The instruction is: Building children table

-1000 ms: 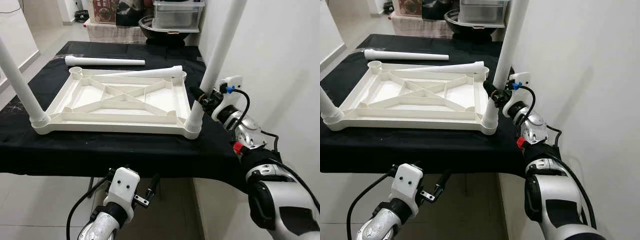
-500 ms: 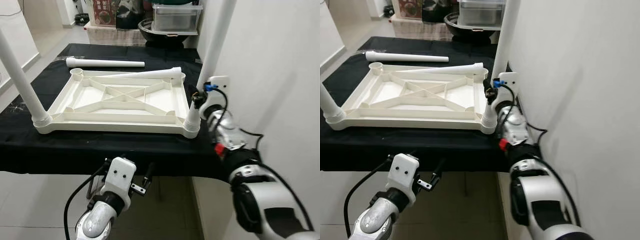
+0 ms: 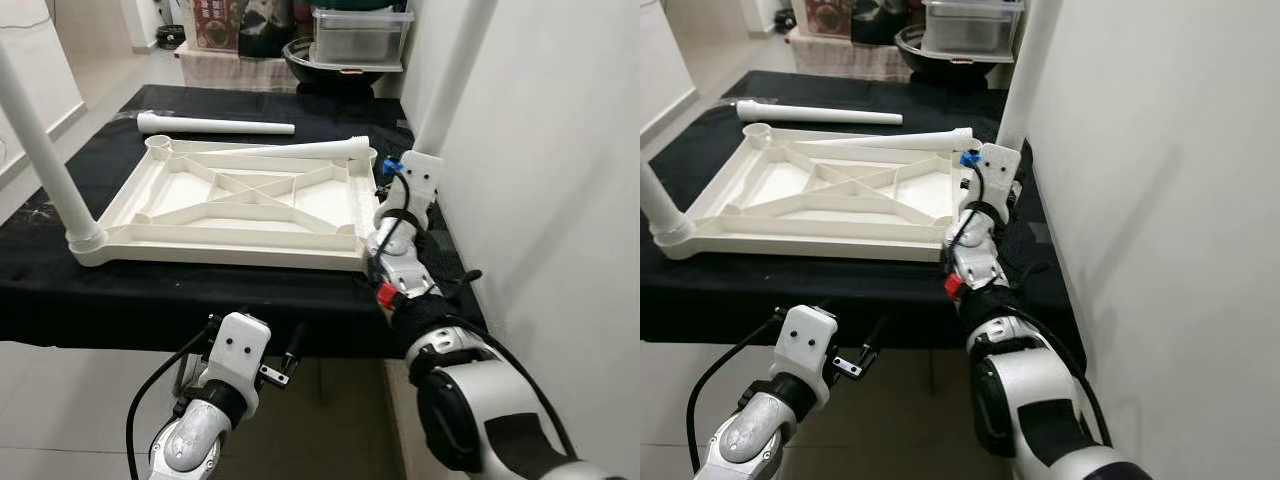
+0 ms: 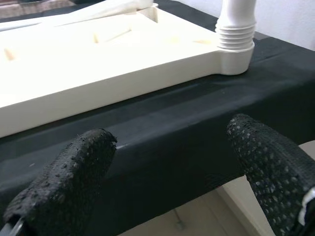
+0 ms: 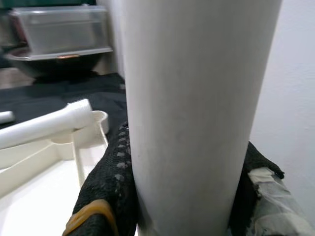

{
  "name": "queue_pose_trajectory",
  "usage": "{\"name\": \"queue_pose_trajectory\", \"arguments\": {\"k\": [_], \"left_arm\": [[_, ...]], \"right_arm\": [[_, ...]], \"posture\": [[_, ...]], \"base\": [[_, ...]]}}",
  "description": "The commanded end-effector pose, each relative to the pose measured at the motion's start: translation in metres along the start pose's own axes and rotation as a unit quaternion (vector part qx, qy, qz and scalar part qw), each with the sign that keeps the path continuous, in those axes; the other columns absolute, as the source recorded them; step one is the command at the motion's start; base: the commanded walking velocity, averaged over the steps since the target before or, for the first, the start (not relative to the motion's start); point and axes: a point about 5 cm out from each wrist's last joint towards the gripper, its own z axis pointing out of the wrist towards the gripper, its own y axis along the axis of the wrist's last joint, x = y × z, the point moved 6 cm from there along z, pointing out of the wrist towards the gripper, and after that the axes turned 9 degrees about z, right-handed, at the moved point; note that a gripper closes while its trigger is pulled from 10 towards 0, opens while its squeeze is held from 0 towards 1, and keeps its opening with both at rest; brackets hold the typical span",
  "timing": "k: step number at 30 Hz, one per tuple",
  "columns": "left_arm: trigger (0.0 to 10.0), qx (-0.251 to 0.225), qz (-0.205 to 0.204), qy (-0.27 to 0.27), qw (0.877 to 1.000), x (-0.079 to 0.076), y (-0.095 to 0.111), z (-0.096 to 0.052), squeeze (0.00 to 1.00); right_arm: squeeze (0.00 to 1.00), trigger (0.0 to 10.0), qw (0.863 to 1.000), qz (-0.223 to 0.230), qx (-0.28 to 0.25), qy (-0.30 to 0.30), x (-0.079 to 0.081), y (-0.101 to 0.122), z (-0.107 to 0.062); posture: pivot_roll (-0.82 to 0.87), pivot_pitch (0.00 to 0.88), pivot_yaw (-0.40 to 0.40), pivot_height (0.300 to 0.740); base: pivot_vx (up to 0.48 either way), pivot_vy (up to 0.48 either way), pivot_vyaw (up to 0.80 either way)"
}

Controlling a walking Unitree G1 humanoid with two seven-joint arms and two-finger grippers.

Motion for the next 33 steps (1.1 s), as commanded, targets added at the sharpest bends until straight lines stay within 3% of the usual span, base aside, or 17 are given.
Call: {"name": "queue_pose_trajectory", "arguments": {"k": [1, 7, 8, 9, 11, 12, 15, 16, 22, 23, 27, 28, 33], "left_arm": [[10.0, 0.007, 0.001, 0.001, 1.0, -0.002, -0.004, -0.001, 0.0], [10.0, 0.008, 0.0, 0.002, 1.0, -0.002, -0.004, -0.001, 0.0], [10.0, 0.008, -0.001, 0.001, 1.0, -0.003, -0.004, -0.001, 0.0], [10.0, 0.008, -0.001, 0.001, 1.0, -0.003, -0.005, -0.001, 0.0], [10.0, 0.01, -0.001, -0.001, 1.0, -0.004, -0.005, -0.001, 0.0], [10.0, 0.01, -0.002, -0.002, 1.0, -0.004, -0.006, -0.002, 0.0], [10.0, 0.011, -0.002, -0.003, 1.0, -0.005, -0.006, -0.002, 0.0], [10.0, 0.012, -0.003, -0.004, 1.0, -0.005, -0.007, -0.002, 0.0], [10.0, 0.013, -0.002, -0.004, 1.0, -0.006, -0.008, -0.002, 0.0], [10.0, 0.016, -0.005, -0.004, 1.0, -0.006, -0.01, -0.003, 0.0], [10.0, 0.017, -0.005, -0.004, 1.0, -0.006, -0.01, -0.003, 0.0], [10.0, 0.017, -0.006, -0.004, 1.0, -0.006, -0.01, -0.003, 0.0], [10.0, 0.017, -0.006, -0.005, 1.0, -0.007, -0.01, -0.003, 0.0]], "right_arm": [[0.0, 0.0, 0.998, -0.017, 0.047, -0.05, -0.016, -0.025, -0.003], [0.0, 0.0, 0.996, 0.002, 0.064, -0.067, -0.014, -0.026, -0.005], [0.0, 0.5, 0.996, 0.013, 0.071, -0.052, -0.009, -0.027, -0.006], [0.0, 10.0, 0.997, 0.02, 0.071, -0.038, -0.005, -0.026, -0.006], [0.0, 10.0, 0.997, 0.025, 0.068, -0.021, 0.0, -0.025, -0.006], [0.49, 10.0, 0.997, 0.028, 0.065, -0.011, 0.003, -0.023, -0.007], [0.49, 10.0, 0.998, 0.029, 0.061, -0.006, 0.004, -0.022, -0.008], [1.0, 10.0, 0.998, 0.031, 0.058, -0.004, 0.005, -0.021, -0.008], [1.0, 10.0, 0.999, 0.03, 0.03, 0.027, 0.015, -0.01, -0.008], [0.0, 10.0, 0.998, 0.042, 0.028, 0.049, 0.02, -0.007, -0.007], [0.0, 10.0, 0.997, 0.044, 0.023, 0.06, 0.021, -0.005, -0.006], [0.0, 10.0, 0.995, 0.046, 0.009, 0.09, 0.023, 0.001, -0.005], [0.0, 10.0, 0.991, 0.048, -0.01, 0.125, 0.022, 0.008, -0.002]], "posture": [[0.09, 0.125, -0.087, 0.74], [0.09, 0.126, -0.088, 0.74], [0.09, 0.127, -0.089, 0.74], [0.09, 0.128, -0.087, 0.74], [0.09, 0.126, -0.086, 0.74], [0.08, 0.128, -0.087, 0.74], [0.08, 0.128, -0.087, 0.74], [0.08, 0.126, -0.084, 0.74], [0.08, 0.126, -0.082, 0.74], [0.08, 0.128, -0.082, 0.74], [0.08, 0.126, -0.081, 0.74], [0.08, 0.128, -0.082, 0.74], [0.08, 0.126, -0.081, 0.74]], "base": [[0.0, 0.0, 0.0], [0.0, 0.0, 0.0], [0.0, 0.0, 0.0], [0.0, 0.0, 0.0], [0.0, 0.0, 0.0], [0.0, 0.0, 0.0], [0.0, 0.0, 0.0], [0.0, 0.0, 0.0], [0.0, 0.0, 0.0], [0.0, 0.0, 0.0], [0.0, 0.0, 0.0], [0.0, 0.0, 0.0], [0.0, 0.0, 0.0]]}}
